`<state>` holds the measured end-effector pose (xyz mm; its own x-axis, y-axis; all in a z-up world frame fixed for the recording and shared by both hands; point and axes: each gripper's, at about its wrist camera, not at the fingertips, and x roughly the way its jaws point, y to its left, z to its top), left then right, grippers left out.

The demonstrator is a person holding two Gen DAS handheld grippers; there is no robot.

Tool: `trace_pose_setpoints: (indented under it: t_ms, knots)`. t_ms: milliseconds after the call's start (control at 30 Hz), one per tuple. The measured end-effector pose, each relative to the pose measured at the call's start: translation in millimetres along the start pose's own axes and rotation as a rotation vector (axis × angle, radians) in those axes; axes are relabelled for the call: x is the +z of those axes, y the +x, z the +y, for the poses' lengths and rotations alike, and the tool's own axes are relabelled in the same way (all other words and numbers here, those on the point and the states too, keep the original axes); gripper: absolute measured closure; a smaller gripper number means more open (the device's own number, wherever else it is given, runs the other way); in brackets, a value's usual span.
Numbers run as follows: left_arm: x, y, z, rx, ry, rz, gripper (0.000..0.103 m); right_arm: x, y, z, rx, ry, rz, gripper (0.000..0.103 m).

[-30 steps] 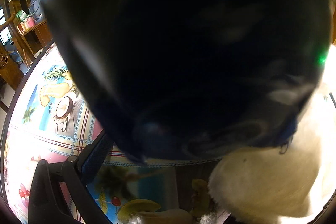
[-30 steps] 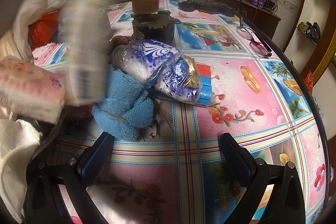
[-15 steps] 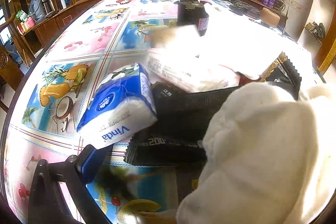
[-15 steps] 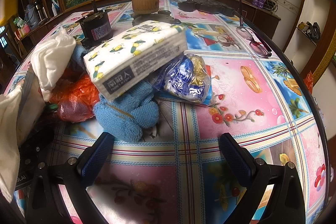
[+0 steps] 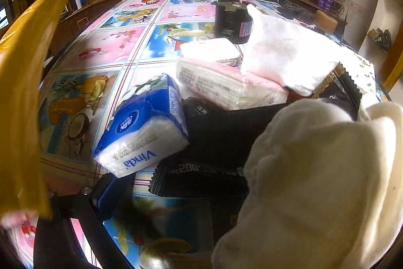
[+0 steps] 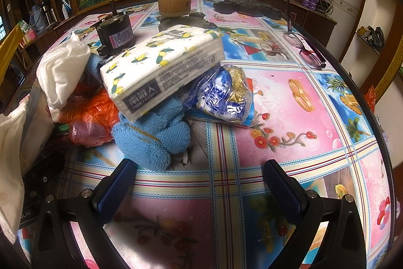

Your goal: Organize soft objects

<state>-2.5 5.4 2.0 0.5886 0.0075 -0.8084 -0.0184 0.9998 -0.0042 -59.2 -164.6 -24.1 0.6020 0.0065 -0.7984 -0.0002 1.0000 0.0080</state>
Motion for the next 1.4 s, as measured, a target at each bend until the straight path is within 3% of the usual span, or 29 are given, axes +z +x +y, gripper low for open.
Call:
trace_pose_setpoints:
  t_ms: [1400]
  knots:
    - [1.3,0.7,2.4,0.001,0.001,0.000,0.000,-0.1,0.0,0.2,0.000,0.000,0.000,0.001]
